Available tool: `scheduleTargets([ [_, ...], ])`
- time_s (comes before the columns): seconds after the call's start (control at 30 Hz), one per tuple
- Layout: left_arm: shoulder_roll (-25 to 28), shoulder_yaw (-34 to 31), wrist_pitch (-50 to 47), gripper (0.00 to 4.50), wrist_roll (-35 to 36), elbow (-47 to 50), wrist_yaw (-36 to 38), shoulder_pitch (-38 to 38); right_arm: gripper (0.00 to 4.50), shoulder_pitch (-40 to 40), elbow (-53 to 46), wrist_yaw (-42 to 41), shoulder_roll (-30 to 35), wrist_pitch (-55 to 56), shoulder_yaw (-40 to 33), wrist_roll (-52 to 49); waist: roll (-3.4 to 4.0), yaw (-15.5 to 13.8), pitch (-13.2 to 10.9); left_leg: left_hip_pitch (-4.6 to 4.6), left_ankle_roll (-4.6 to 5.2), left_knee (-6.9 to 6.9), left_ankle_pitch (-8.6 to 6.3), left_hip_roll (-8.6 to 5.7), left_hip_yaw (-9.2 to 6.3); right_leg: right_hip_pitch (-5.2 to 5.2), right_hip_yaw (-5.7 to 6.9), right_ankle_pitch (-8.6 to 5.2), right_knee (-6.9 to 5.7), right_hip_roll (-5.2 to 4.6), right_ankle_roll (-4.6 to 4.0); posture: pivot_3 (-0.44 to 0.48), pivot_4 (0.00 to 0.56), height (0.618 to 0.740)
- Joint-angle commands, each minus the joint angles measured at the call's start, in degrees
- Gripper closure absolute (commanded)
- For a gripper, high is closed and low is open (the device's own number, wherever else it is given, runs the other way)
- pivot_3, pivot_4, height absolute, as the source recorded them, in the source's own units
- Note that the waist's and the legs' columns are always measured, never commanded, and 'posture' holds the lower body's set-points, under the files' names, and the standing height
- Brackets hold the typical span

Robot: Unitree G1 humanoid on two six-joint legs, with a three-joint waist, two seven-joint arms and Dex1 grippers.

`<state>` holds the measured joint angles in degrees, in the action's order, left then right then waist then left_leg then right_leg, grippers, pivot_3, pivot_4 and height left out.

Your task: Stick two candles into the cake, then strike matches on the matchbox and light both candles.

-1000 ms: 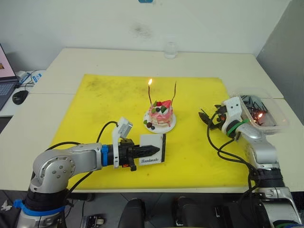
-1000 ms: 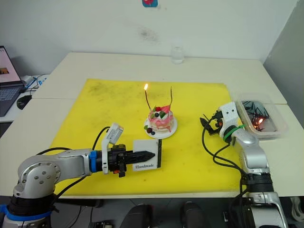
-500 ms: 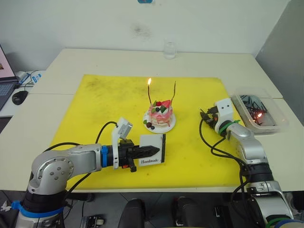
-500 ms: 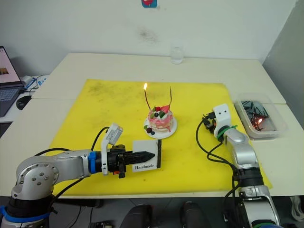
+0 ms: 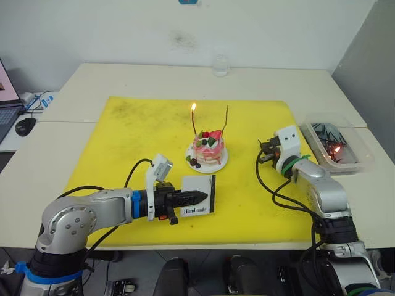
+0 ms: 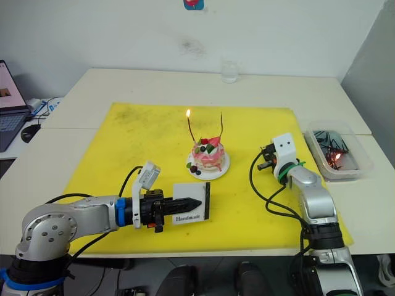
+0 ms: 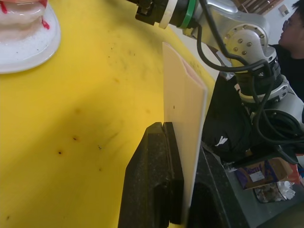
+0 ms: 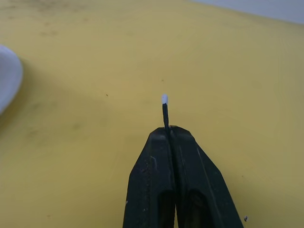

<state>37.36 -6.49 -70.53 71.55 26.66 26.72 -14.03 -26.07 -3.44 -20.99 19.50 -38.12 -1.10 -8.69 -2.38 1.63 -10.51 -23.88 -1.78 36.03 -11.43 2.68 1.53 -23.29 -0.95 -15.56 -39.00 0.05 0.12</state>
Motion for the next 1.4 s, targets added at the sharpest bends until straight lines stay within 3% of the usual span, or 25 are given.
scheduleTargets([
  [0.03,-0.13,0.15,1.23,4.50,0.49,1.19,0.51,-0.82,4.44,0.74,-8.72,-0.18,1.13,-4.38,-1.92,-2.45,0.00,0.00,0.00,0.00,0.00,0.00,0.00,0.00,-0.01,0.00,0.00,0.00,0.00,0.00,0.00,0.000,0.150,0.740],
  [0.3,0.21,0.39,1.00,4.50,0.78,0.48,1.27,-1.27,4.44,11.03,-30.71,0.08,3.83,-18.45,-5.27,-8.50,0.00,-0.13,0.00,-0.03,0.00,-0.03,-0.01,0.01,-0.02,-0.01,0.02,-0.02,0.05,-0.04,0.00,0.000,0.150,0.740],
  [0.5,0.78,0.43,0.55,4.50,1.01,0.16,1.93,-1.53,4.44,22.67,-40.71,1.01,3.68,-21.29,-6.24,-10.24,0.00,-0.11,0.00,0.00,-0.01,-0.02,0.00,0.01,-0.02,-0.01,0.03,-0.02,0.03,-0.05,0.00,0.000,0.150,0.740],
  [0.8,1.40,0.88,0.12,4.50,1.01,0.08,2.59,-2.17,4.44,33.41,-38.76,3.00,2.41,-9.28,-2.43,-6.05,0.00,0.08,0.00,0.03,-0.01,-0.02,-0.01,0.00,0.01,-0.02,0.01,-0.02,0.04,-0.08,-0.01,0.000,0.150,0.740],
  [1.2,1.77,1.29,0.05,4.50,0.85,0.02,2.97,-2.47,4.44,36.44,-35.78,4.64,0.50,-4.95,-2.06,-5.67,0.00,-0.03,0.00,0.01,-0.01,-0.03,-0.01,0.00,-0.02,-0.01,0.04,-0.06,0.05,-0.08,-0.06,0.000,0.150,0.740],
  [1.3,1.72,1.53,0.06,4.50,0.65,-0.23,3.14,-2.73,3.83,36.16,-34.92,4.42,0.55,-3.97,-1.82,-5.47,0.00,-0.03,0.00,0.01,-0.01,-0.03,-0.01,0.00,-0.02,-0.01,0.04,-0.06,0.06,-0.09,-0.06,0.000,0.150,0.740],
  [1.4,1.82,1.73,0.07,4.50,0.47,-0.52,3.38,-3.02,2.87,36.12,-33.58,3.40,1.57,-0.17,-0.97,-4.27,-0.01,-0.03,0.01,0.01,-0.01,-0.03,-0.01,-0.01,-0.01,-0.01,0.03,-0.06,0.06,-0.09,-0.05,0.000,0.150,0.740],
])
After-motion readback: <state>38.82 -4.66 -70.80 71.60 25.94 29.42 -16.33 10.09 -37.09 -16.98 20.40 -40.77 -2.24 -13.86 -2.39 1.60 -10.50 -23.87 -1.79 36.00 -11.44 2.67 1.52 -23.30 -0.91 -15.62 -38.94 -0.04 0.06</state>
